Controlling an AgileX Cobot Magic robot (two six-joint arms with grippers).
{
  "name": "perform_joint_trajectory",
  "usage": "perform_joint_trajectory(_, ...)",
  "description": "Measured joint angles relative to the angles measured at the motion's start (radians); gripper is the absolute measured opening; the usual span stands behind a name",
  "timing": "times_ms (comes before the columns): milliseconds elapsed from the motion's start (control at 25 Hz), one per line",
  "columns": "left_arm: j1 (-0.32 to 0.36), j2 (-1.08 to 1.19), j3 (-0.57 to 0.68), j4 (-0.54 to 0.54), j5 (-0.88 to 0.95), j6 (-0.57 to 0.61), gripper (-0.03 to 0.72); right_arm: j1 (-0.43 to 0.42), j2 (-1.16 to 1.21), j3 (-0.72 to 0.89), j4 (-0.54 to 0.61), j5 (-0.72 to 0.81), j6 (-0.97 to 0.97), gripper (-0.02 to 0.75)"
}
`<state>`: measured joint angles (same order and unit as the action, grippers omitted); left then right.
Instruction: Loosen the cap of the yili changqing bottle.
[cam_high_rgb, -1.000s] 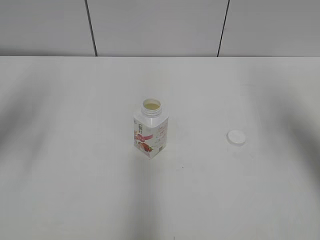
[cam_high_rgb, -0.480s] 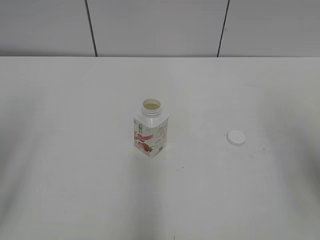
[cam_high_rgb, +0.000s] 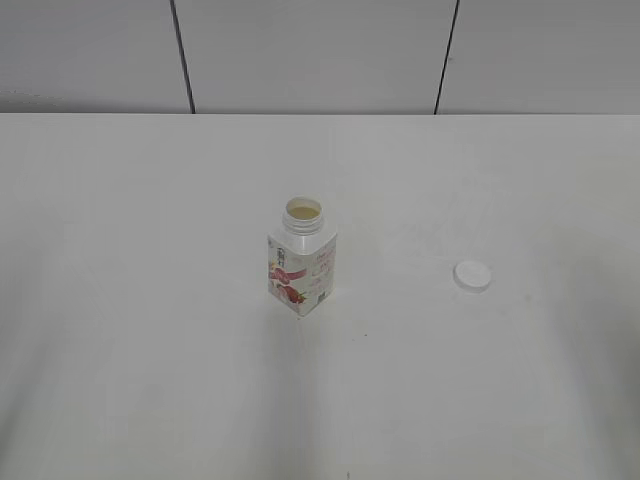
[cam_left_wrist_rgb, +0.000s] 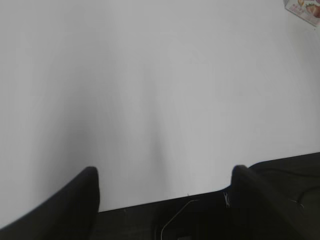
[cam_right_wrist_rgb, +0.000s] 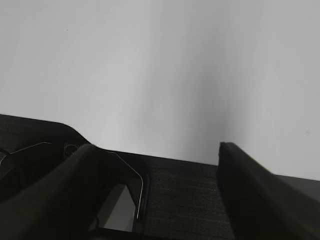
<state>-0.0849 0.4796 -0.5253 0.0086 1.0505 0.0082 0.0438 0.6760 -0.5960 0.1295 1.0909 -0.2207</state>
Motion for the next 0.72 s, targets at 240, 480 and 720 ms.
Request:
perform_joint_trajectory(240, 0.0, -0.099, 0.001, -0.009, 0.0, 0.0, 0.498, 0.0, -0.075, 0.075, 0.002, 0.004, 0.007, 0.587)
perform_joint_trajectory(480, 0.0, -0.206, 0.001, -0.009, 0.001, 0.0, 0.498, 0.0, -0.18, 0.076, 0.003, 0.005, 0.012, 0.586)
perform_joint_trajectory(720, 0.0, -0.32, 0.001, -0.009, 0.003, 0.0, 0.498, 0.0, -0.355, 0.076, 0.003, 0.006, 0.018, 0.586)
